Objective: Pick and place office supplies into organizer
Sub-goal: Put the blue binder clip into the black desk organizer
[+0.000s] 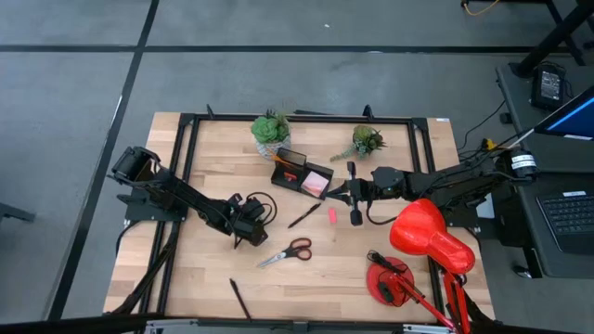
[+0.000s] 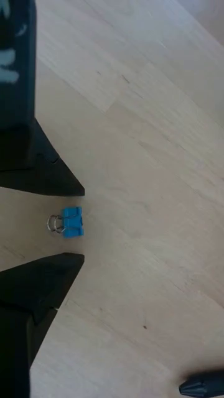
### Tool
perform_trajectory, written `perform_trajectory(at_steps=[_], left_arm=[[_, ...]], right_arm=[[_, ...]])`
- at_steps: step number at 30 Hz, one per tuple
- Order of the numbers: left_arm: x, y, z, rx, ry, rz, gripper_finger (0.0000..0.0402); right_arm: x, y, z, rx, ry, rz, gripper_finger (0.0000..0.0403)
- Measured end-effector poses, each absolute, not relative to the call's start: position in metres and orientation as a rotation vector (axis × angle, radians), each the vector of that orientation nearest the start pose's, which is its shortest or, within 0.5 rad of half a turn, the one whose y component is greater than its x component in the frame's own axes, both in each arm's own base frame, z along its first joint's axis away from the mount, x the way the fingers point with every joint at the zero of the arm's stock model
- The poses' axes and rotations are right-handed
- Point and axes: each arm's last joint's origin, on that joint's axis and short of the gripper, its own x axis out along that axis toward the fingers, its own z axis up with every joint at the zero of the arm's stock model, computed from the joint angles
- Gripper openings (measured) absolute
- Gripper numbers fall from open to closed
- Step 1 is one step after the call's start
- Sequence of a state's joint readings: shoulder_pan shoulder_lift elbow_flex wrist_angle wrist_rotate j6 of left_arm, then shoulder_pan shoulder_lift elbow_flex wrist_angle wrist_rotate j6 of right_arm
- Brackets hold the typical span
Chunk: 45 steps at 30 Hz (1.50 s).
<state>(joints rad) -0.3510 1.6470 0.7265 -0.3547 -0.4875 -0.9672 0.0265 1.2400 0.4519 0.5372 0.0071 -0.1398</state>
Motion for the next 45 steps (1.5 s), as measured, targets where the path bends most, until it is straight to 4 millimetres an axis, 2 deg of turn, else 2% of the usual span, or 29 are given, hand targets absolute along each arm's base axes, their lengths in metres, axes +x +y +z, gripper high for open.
perform_trajectory(at_steps=[15,34,45], left_arm=[[0.2512,-0.0783,0.1187,-0.347,1.007,0.611,0.0153],[0.2525,-0.0751,0.1184,-0.314,1.045,0.566,0.0067],[0.2539,-0.0755,0.1198,-0.274,1.052,0.544,0.0062]], right_arm=[[0.2432,0.0063,0.1979,-0.143,0.249,0.037,0.0012],[0.2432,0.0062,0.1979,-0.143,0.248,0.037,0.0012],[0.2432,0.0062,0.1979,-0.143,0.248,0.037,0.0012]])
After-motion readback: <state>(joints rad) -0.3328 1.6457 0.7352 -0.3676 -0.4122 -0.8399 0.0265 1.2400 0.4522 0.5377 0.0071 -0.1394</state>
